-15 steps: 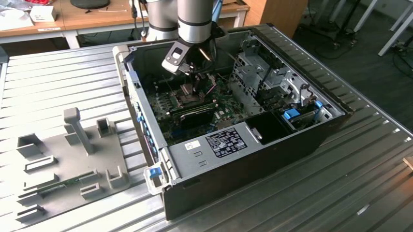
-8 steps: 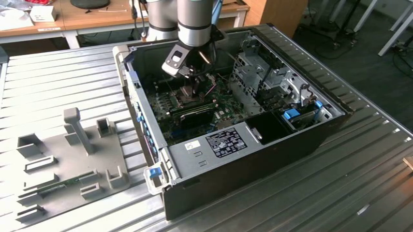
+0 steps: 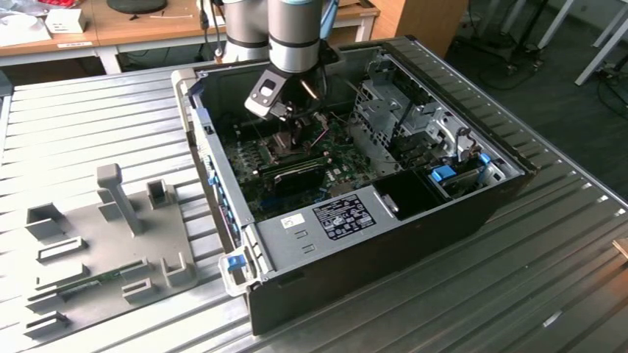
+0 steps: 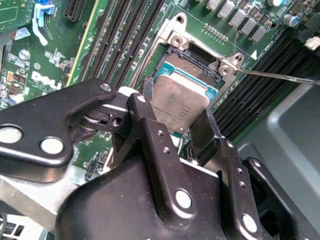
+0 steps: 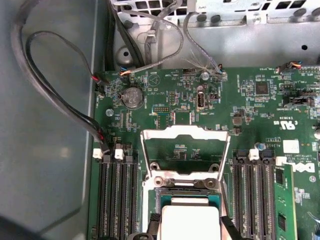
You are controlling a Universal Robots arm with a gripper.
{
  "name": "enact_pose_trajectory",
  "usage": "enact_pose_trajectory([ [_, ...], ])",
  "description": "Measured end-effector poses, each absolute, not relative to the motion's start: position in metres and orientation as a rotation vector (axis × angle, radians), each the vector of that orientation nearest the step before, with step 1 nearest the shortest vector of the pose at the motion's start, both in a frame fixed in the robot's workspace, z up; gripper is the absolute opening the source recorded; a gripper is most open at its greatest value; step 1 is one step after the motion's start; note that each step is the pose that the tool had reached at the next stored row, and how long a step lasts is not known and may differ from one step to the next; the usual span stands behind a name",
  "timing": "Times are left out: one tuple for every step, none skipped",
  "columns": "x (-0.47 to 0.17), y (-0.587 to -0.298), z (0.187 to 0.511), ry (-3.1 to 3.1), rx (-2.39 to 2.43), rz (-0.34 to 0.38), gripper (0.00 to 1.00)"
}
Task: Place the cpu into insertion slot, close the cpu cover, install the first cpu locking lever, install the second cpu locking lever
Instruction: 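Place the cpu into insertion slot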
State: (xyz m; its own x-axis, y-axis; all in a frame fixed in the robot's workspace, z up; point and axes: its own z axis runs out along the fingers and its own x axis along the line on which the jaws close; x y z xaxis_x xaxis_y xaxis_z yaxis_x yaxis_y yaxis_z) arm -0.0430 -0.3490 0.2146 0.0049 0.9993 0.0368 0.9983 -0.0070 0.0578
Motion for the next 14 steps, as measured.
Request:
enact_pose_trajectory([
  [-0.043,-0.349,0.214,2.203,2.216,0.104,0.54],
  [-0.043,-0.349,0.2134,2.203,2.216,0.105,0.54],
  [-0.043,-0.349,0.2127,2.203,2.216,0.105,0.54],
  [-0.0431,-0.3491,0.2125,2.203,2.217,0.105,0.54],
  [-0.0431,-0.3491,0.2123,2.203,2.217,0.105,0.54],
  [-0.043,-0.349,0.212,2.203,2.217,0.105,0.54],
  [-0.043,-0.349,0.2119,2.203,2.217,0.105,0.54],
  [-0.043,-0.349,0.2119,2.203,2.217,0.105,0.54],
  [-0.043,-0.3491,0.2119,2.203,2.217,0.105,0.54],
  [-0.043,-0.3491,0.2119,2.203,2.217,0.105,0.54],
  [-0.043,-0.349,0.2118,2.203,2.217,0.105,0.54],
  [-0.043,-0.349,0.2117,2.203,2.217,0.105,0.54],
  [-0.043,-0.349,0.2113,2.203,2.217,0.106,0.54],
  [-0.043,-0.349,0.2106,2.203,2.217,0.106,0.54],
])
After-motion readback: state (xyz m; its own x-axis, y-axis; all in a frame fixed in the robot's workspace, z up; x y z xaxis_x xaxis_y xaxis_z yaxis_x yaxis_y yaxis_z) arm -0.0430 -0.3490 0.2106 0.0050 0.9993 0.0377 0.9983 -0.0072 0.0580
